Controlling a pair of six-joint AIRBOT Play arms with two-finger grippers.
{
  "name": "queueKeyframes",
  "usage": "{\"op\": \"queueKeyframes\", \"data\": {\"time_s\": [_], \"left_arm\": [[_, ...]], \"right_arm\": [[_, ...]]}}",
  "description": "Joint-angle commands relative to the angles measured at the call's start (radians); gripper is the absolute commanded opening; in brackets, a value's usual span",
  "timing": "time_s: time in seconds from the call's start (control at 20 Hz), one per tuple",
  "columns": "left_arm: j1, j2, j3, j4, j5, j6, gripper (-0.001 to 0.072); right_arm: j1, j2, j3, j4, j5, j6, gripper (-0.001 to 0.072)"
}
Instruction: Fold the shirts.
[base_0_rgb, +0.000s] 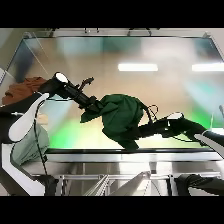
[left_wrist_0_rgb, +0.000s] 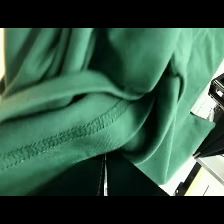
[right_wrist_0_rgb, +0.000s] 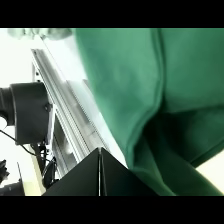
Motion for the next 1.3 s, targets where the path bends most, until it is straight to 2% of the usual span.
{"op": "queueKeyframes", "data": {"time_s": [0.0, 0.05, 0.15, 0.2, 0.25, 0.3, 0.5, 0.7, 0.75, 0.8, 1.0, 1.25], "left_arm": [[-0.007, -0.035, 0.087, 0.000, -0.063, -0.023, -0.0003], [0.003, -0.035, 0.098, 0.000, -0.097, -0.023, -0.0001], [0.020, -0.035, 0.119, 0.000, -0.156, -0.018, 0.0000], [0.034, -0.035, 0.134, 0.000, -0.180, -0.019, 0.0005], [0.048, -0.035, 0.148, 0.000, -0.187, -0.019, 0.0189], [0.069, -0.035, 0.161, 0.000, -0.187, -0.020, 0.0344], [0.149, -0.035, 0.192, 0.001, -0.169, -0.020, 0.0344], [0.228, -0.036, 0.210, 0.001, -0.009, -0.019, 0.0345], [0.241, -0.036, 0.210, 0.001, 0.018, -0.019, 0.0555], [0.253, -0.036, 0.211, 0.001, 0.052, -0.018, 0.0717], [0.254, -0.051, 0.211, 0.016, 0.087, 0.026, 0.0715], [0.161, -0.155, 0.211, 0.042, -0.041, 0.035, 0.0712]], "right_arm": [[-0.029, 0.024, 0.021, -0.029, 0.052, 0.017, 0.0029], [-0.055, 0.039, 0.021, -0.050, 0.077, 0.017, 0.0075], [-0.125, 0.085, 0.021, -0.091, 0.095, 0.017, 0.0274], [-0.159, 0.105, 0.021, -0.114, 0.093, 0.016, 0.0451], [-0.183, 0.116, 0.021, -0.140, 0.093, 0.016, 0.0561], [-0.190, 0.117, 0.021, -0.165, 0.087, 0.016, 0.0604], [-0.166, 0.106, 0.020, -0.237, -0.004, 0.017, 0.0604], [-0.130, 0.072, 0.020, -0.233, -0.069, 0.017, 0.0604], [-0.121, 0.065, 0.020, -0.229, -0.072, 0.017, 0.0604], [-0.116, 0.058, 0.020, -0.222, -0.072, 0.017, 0.0604], [-0.114, 0.050, 0.020, -0.208, -0.072, 0.017, 0.0602], [-0.115, 0.050, 0.020, -0.209, -0.071, 0.017, 0.0602]]}}
